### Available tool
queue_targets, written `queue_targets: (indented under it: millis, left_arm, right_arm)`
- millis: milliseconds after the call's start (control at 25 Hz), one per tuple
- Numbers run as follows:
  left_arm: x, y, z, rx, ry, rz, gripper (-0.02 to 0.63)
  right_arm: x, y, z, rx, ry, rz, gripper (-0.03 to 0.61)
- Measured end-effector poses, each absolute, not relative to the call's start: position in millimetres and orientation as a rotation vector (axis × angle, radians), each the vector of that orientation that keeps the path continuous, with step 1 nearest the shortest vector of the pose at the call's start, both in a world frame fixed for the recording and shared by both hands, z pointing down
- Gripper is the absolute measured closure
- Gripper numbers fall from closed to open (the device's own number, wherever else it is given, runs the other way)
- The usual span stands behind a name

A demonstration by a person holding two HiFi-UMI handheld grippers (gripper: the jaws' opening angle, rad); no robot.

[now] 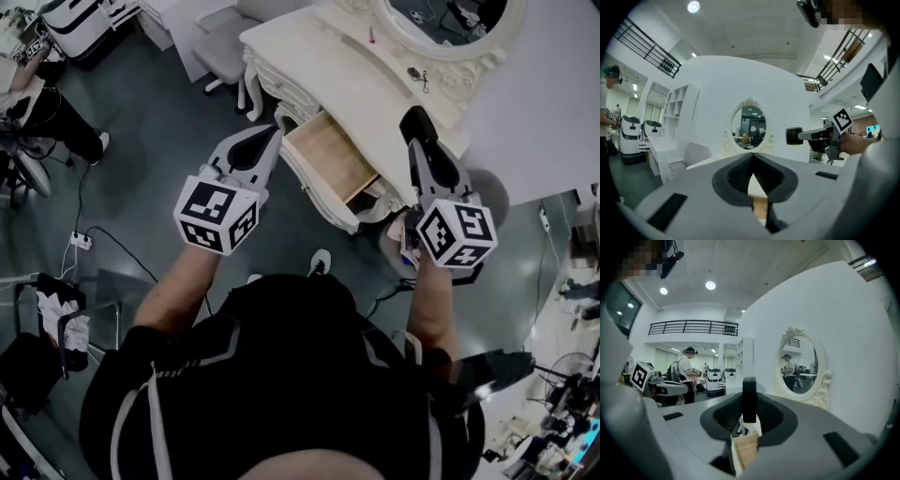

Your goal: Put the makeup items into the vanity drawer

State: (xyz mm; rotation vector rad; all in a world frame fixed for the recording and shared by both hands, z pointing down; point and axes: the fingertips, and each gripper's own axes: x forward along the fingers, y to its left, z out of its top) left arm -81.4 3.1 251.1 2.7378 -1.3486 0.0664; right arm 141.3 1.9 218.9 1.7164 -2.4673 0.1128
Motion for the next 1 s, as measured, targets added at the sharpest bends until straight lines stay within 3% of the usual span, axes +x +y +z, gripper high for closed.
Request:
queue_targets:
  millis: [1000]
  left_arm:
    - [11.0, -78.7, 272.0, 2.579, -1.552, 0.124, 0.611]
  right_arm:
    - [202.6, -120.4, 260.0, 1.392, -2.638, 0.208, 0.485]
